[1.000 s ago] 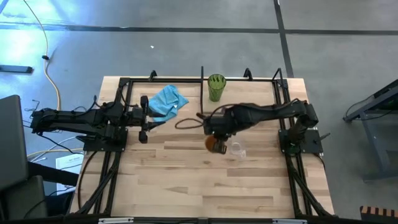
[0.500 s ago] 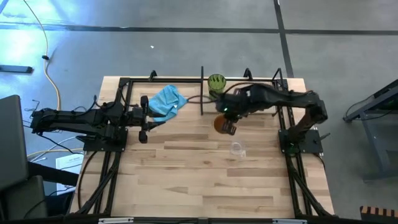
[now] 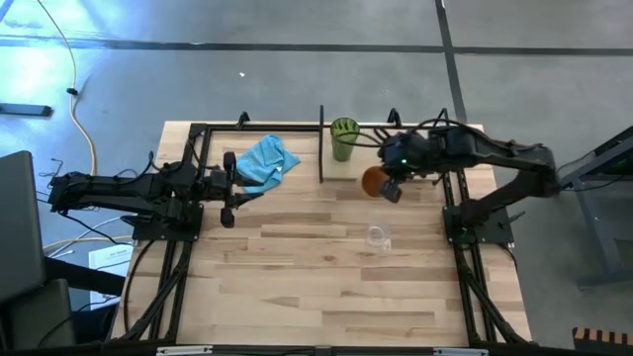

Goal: Stack small to large cups/mugs on shelf
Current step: Put the yellow cup on the shelf

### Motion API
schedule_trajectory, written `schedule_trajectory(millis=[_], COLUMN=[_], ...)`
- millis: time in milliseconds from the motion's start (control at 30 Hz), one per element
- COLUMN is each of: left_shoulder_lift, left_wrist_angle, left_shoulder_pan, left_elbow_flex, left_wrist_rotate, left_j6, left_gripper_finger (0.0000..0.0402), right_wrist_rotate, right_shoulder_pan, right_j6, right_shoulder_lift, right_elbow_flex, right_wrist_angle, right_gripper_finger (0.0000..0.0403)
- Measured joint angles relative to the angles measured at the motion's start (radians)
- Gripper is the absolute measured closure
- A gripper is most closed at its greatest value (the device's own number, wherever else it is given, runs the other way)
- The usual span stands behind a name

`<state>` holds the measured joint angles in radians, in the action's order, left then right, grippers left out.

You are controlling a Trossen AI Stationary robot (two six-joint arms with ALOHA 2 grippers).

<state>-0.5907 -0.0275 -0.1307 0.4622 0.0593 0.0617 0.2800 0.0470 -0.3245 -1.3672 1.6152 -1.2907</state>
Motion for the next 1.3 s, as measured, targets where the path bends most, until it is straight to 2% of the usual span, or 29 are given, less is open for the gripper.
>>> schedule_trajectory(millis=[233,467,600,767,1100,1300], left_shoulder_lift=[0.0,-0.001,-0.001,-0.001,-0.001,-0.001], left_wrist_angle=[-0.05,-0.099,-0.109,-0.111,-0.1,-0.082], left_shoulder_pan=[0.0,0.0,0.0,0.0,0.0,0.0], left_elbow_flex=[0.0,0.0,0.0,0.0,0.0,0.0], left_wrist_rotate=[-0.02,-0.026,-0.026,-0.026,-0.026,-0.026], left_j6=[-0.011,-0.025,-0.033,-0.033,-0.033,-0.032], left_gripper_finger=[0.0293,0.0293,0.0293,0.0293,0.0293,0.0293], right_wrist_rotate=[-0.06,-0.237,-0.316,-0.347,-0.386,-0.387], right_shoulder_pan=[0.156,0.424,0.541,0.638,0.707,0.744], right_j6=[0.01,0.084,0.099,0.124,0.15,0.169], right_shoulder_lift=[0.168,0.211,0.165,0.081,-0.127,-0.209], right_elbow_flex=[-0.225,-0.283,-0.261,-0.209,-0.041,-0.016], right_wrist_angle=[0.083,0.152,0.148,0.129,0.092,0.065], right_gripper_finger=[0.0403,0.0403,0.0403,0.0403,0.0403,0.0403])
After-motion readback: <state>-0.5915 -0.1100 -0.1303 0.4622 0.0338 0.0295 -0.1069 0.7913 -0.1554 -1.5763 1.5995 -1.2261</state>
